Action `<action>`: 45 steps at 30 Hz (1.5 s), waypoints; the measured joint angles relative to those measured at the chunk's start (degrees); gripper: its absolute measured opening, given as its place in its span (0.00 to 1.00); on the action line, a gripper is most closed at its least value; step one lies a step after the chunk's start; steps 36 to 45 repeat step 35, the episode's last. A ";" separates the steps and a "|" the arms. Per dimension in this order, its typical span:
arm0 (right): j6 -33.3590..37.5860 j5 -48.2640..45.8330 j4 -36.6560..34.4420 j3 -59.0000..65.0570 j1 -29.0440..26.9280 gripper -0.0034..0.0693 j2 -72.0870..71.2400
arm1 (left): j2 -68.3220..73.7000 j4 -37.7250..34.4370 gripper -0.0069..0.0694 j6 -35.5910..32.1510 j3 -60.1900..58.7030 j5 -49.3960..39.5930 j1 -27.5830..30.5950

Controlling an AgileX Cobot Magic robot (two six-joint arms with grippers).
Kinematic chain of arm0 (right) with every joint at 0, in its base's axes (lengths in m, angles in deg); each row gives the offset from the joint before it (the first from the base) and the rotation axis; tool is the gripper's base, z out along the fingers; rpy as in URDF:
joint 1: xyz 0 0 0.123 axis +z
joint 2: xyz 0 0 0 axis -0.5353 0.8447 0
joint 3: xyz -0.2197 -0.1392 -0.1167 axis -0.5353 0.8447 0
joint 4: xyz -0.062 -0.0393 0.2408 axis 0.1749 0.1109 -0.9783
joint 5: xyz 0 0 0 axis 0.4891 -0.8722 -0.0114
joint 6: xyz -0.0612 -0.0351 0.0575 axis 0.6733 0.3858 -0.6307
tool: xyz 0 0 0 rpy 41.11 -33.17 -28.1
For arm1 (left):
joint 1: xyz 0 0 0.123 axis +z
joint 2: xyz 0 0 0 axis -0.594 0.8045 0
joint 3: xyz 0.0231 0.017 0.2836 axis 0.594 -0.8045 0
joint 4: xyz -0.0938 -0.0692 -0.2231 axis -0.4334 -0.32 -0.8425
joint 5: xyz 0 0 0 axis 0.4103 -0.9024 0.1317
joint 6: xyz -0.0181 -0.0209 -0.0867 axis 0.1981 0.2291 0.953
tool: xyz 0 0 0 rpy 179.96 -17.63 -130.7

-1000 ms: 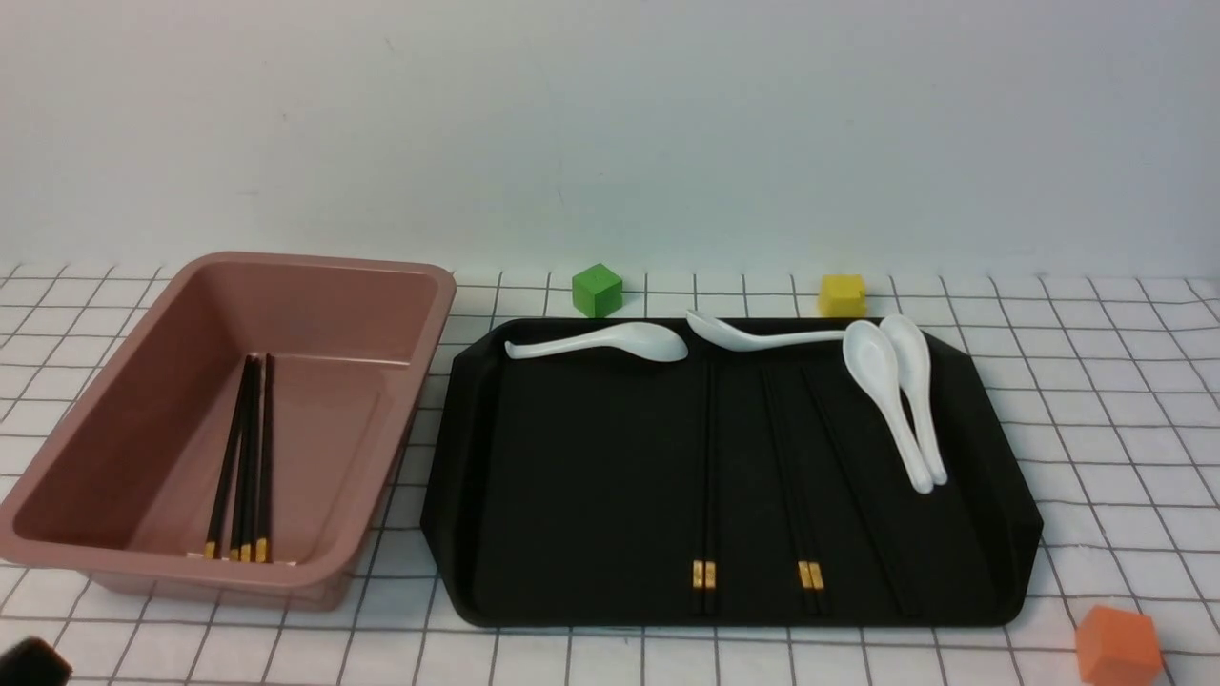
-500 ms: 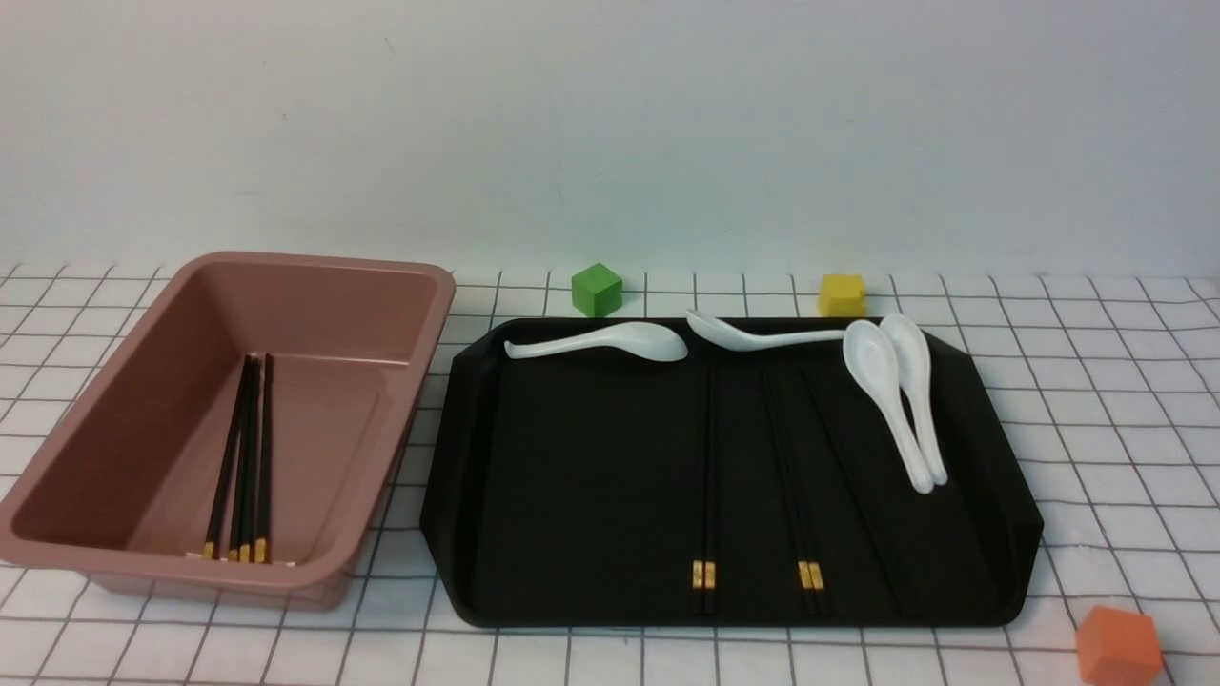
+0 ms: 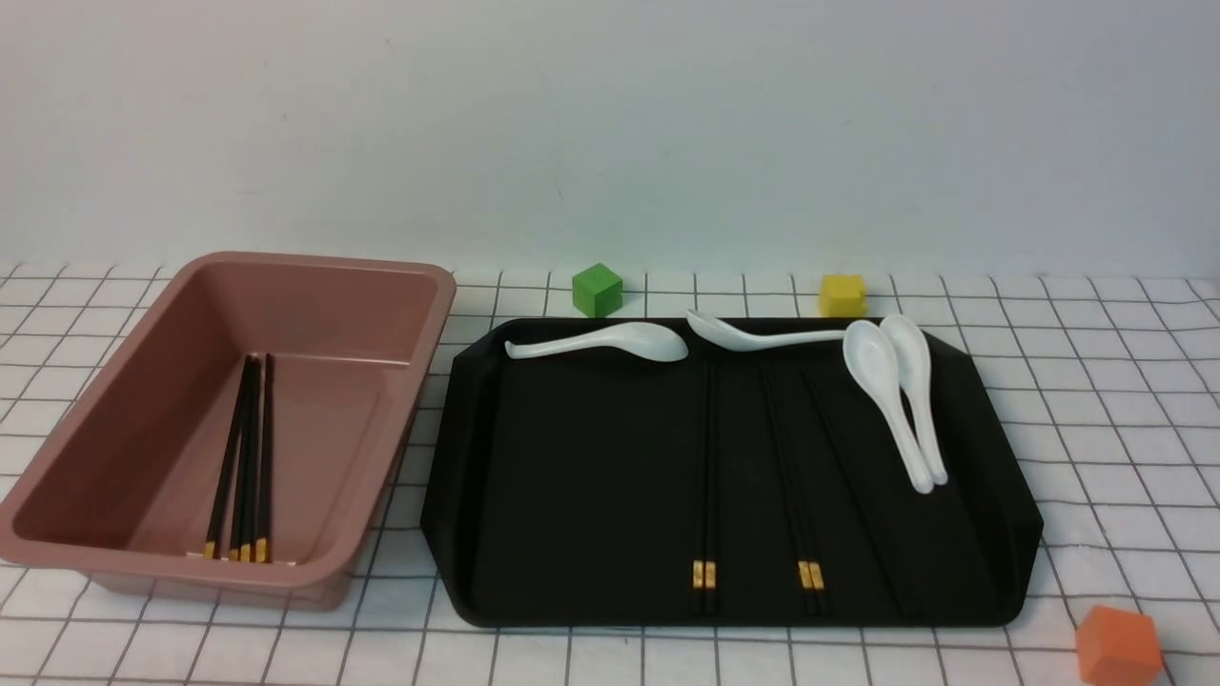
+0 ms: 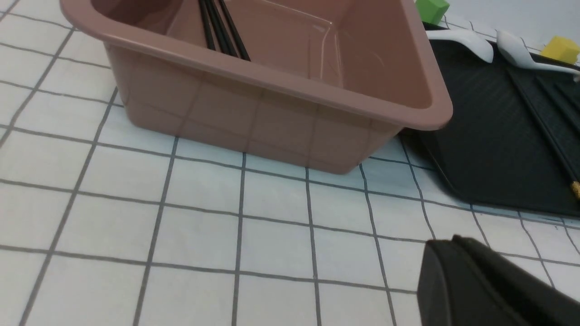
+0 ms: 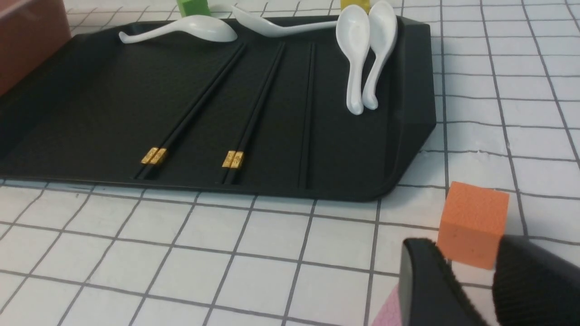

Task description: On white black tablecloth take chopsticks from black tray and put them in box.

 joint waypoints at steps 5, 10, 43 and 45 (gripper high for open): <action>0.00 0.00 0.05 0.00 0.00 0.38 0.00 | 0.00 0.00 0.10 0.00 0.00 0.00 0.00; 0.00 0.00 0.05 0.00 0.00 0.38 0.00 | 0.00 0.00 0.10 0.00 0.00 -0.07 0.00; 0.00 0.00 0.05 0.00 0.00 0.38 0.00 | 0.00 0.00 0.13 0.00 0.00 -0.19 0.00; 0.00 0.00 0.05 0.00 0.00 0.38 0.00 | 0.00 0.00 0.13 0.00 0.00 -0.19 0.00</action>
